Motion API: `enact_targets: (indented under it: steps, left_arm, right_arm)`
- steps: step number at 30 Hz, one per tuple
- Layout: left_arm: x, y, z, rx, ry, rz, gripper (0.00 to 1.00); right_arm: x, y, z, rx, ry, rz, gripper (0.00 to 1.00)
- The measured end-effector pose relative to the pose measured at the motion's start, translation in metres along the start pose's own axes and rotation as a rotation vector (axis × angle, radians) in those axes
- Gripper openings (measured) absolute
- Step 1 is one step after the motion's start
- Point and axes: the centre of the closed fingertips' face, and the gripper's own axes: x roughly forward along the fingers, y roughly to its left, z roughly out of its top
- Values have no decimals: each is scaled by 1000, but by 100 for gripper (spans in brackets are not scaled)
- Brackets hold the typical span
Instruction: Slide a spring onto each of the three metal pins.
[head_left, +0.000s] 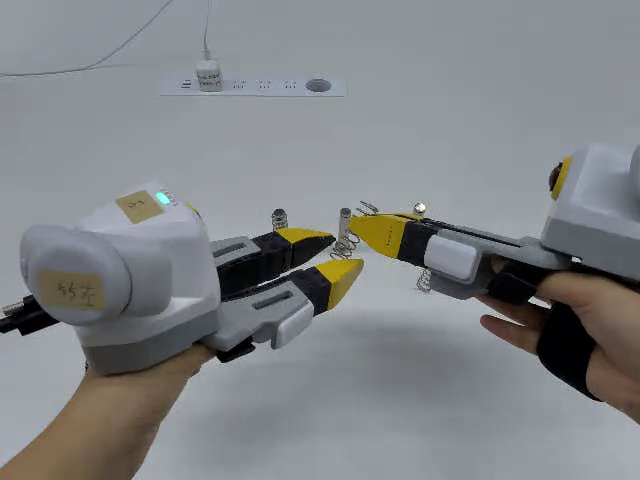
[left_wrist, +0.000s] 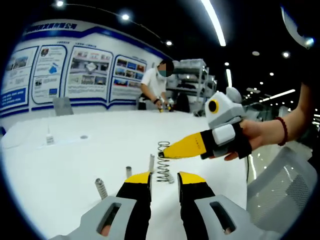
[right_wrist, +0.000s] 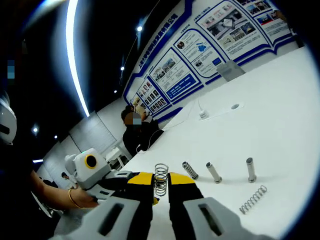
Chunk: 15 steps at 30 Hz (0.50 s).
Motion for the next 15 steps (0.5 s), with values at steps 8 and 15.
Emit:
enact_targets:
  steps: [8,15]
  left_arm:
    - [-4,8,-19,111,112,65,33]
    - [-8,10,-27,158,147,94,39]
  right_arm:
    - [3,-8,3,-200,39,-63,11]
    - [9,-14,10,-309,58,-98,11]
